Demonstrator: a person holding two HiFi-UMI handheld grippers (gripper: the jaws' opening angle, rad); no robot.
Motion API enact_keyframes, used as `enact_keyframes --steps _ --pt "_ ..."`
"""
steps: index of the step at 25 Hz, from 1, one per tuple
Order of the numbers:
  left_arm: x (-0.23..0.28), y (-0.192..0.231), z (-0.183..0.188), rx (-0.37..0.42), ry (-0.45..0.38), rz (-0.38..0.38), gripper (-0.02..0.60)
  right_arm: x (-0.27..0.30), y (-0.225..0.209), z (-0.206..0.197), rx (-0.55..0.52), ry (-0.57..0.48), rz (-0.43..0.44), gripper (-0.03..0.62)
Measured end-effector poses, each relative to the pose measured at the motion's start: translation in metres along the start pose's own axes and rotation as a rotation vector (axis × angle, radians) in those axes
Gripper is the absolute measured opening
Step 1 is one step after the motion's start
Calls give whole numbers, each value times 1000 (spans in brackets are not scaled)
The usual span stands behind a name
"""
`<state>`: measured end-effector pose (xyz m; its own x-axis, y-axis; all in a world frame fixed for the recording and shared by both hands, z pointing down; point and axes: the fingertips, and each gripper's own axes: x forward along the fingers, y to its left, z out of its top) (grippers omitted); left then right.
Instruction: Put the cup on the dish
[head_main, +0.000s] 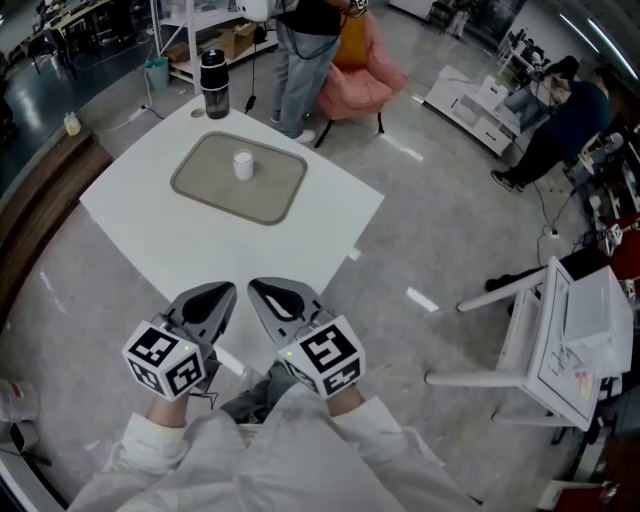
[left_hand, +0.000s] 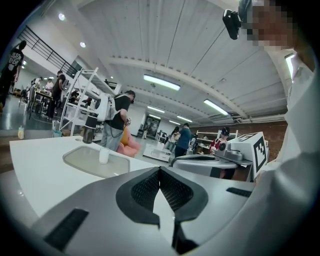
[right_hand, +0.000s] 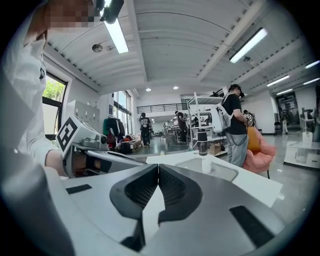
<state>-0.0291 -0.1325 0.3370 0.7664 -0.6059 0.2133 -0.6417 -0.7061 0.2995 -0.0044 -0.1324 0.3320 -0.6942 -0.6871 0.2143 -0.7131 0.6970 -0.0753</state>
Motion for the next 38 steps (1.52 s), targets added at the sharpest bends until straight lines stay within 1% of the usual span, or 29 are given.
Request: enact_keyframes --steps 4,6,10,13,16,19,27,32,38 --pt "1 -11 -11 -55 7 -8 8 -9 3 -7 21 24 8 15" --pt "4 -19 -13 -65 9 -14 8 -14 -1 -9 27 16 7 15" --pt "11 -28 -14 -68 19 -15 8 -22 -7 -13 45 30 8 15" --pt "16 -34 -13 -59 22 -12 8 -27 -10 -15 34 46 4 14" --pt "19 -37 -14 -63 24 -5 8 -28 -14 -9 23 37 -5 14" --pt "20 -40 -18 -58 32 9 8 -30 -12 -6 24 46 8 14" --pt "21 -39 -17 -64 33 26 8 -31 -10 -13 10 75 11 12" --pt "24 -41 -19 -43 39 22 8 -32 -10 -18 17 74 15 12" --pt "24 -41 -19 -39 49 30 8 -32 -11 -19 16 78 17 12"
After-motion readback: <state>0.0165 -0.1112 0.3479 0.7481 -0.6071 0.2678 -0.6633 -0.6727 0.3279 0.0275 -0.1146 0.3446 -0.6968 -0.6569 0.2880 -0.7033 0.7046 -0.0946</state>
